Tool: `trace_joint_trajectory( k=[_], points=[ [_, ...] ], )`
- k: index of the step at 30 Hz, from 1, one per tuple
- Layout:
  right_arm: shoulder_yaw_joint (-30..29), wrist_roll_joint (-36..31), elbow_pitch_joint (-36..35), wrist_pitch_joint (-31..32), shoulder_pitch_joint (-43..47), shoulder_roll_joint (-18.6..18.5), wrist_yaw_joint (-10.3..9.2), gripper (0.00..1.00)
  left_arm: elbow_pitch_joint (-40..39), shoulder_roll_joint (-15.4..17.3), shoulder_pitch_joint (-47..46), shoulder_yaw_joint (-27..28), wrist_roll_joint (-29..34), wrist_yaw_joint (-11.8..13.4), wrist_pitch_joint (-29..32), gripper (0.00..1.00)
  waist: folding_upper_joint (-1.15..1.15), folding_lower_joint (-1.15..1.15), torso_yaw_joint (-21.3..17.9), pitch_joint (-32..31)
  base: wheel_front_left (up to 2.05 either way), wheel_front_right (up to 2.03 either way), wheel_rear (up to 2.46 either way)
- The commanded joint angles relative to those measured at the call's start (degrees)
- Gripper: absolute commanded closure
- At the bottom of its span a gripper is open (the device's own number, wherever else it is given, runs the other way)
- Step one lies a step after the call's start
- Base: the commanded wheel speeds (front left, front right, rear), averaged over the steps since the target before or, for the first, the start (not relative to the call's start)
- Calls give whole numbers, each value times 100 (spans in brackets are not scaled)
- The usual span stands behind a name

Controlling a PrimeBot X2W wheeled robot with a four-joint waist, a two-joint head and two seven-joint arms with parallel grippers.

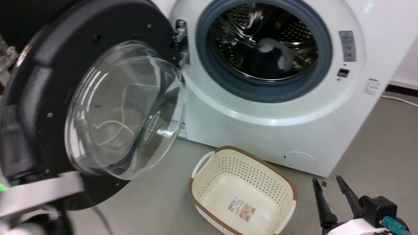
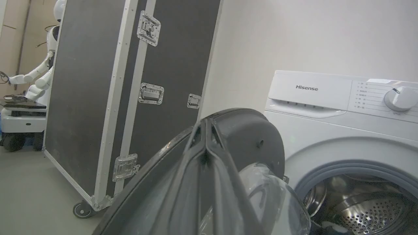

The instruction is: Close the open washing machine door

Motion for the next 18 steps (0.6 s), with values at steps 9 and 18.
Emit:
trace_joint_trajectory(
  k=[9,18],
  points=[
    [-60,184,97,-160,135,0,3,0,1291,7,-211,1756,-1066,-112,-157,100,0,0,386,133,0,0,0],
    [-200,125,142,-267,57,0,3,0,2845,746,-553,1626,-1570,-647,603,100,0,0,474,463,0,0,0]
  ],
)
